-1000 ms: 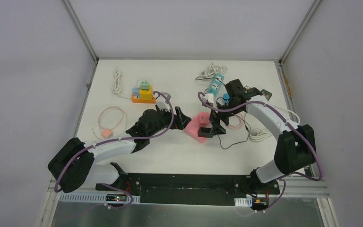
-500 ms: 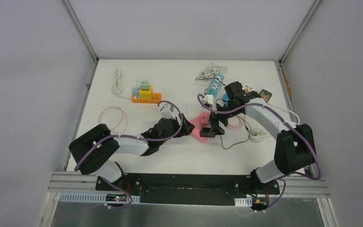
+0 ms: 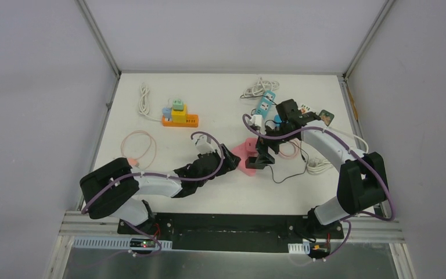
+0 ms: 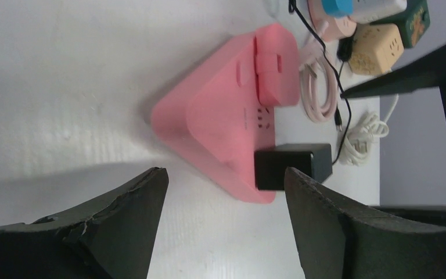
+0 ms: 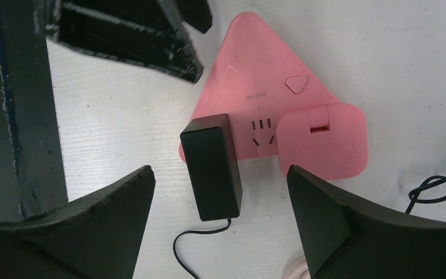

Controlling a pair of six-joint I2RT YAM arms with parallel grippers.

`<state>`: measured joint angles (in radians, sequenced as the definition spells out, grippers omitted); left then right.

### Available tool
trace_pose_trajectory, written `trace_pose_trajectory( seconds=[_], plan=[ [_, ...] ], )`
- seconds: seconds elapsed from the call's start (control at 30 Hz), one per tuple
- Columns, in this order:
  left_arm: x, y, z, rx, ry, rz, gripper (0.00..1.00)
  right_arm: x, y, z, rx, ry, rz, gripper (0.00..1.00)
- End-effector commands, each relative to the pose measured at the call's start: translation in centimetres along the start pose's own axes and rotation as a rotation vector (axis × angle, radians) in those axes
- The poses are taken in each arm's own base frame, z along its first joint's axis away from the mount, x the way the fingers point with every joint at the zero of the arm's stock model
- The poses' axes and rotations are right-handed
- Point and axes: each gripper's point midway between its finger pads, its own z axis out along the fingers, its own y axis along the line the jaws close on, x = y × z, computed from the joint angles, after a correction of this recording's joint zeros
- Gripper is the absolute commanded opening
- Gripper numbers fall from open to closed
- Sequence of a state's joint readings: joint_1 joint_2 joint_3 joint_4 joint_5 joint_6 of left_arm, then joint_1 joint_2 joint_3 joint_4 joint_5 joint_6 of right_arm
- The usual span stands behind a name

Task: Pull the plug off the socket
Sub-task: Remove the plug from the socket.

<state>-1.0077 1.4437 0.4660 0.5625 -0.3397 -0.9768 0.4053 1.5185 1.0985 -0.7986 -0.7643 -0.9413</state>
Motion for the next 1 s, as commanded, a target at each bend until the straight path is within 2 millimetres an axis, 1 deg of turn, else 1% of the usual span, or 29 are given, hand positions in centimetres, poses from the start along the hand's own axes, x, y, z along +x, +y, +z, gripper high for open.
trace_pose_trajectory(
  seconds=[0.0, 0.1, 0.13, 0.23, 0.3, 0.37, 0.47, 0.57, 0.8, 0.9, 0.97],
  plan=[
    [1.7, -1.4, -0.4, 0.031, -0.010, -0.102, 0.76, -0.8, -0.5, -0.3, 0.025, -0.032, -0.029, 0.88],
    [2.5, -1.6, 0.5, 0.035, -0.028, -0.174, 0.75, -0.8, -0.5, -0.4, 0.025, -0.032, -0.025, 0.88],
    [2.8, -1.5, 0.7, 0.030, -0.038, -0.193, 0.73, -0.9, -0.4, -0.4, 0.026, -0.034, -0.025, 0.88],
    [3.3, -0.6, 1.1, -0.012, -0.074, -0.225, 0.72, -1.0, -0.4, -0.5, 0.030, -0.038, -0.029, 0.88],
    [3.3, 0.4, 1.4, -0.054, -0.104, -0.233, 0.71, -1.0, -0.4, -0.5, 0.029, -0.039, -0.029, 0.88],
    [3.1, 1.0, 1.7, -0.075, -0.136, -0.246, 0.71, -0.9, -0.4, -0.5, 0.027, -0.039, -0.027, 0.88],
    [2.9, 1.2, 2.1, -0.081, -0.162, -0.260, 0.67, -1.0, -0.4, -0.5, 0.027, -0.041, -0.031, 0.88],
    [3.2, 1.6, 2.7, -0.091, -0.178, -0.287, 0.66, -0.9, -0.2, -0.5, 0.025, -0.039, -0.037, 0.88],
    [4.0, 2.1, 4.2, -0.076, -0.193, -0.343, 0.57, -0.4, 0.5, -0.2, 0.004, -0.047, -0.116, 0.88],
    [4.3, 2.7, 4.5, -0.075, -0.190, -0.361, 0.53, 0.0, 0.2, 0.0, 0.023, -0.040, -0.134, 0.89],
    [4.4, 3.1, 4.6, -0.074, -0.189, -0.366, 0.52, 0.4, -0.2, 0.3, 0.035, -0.029, -0.136, 0.89]
  ],
)
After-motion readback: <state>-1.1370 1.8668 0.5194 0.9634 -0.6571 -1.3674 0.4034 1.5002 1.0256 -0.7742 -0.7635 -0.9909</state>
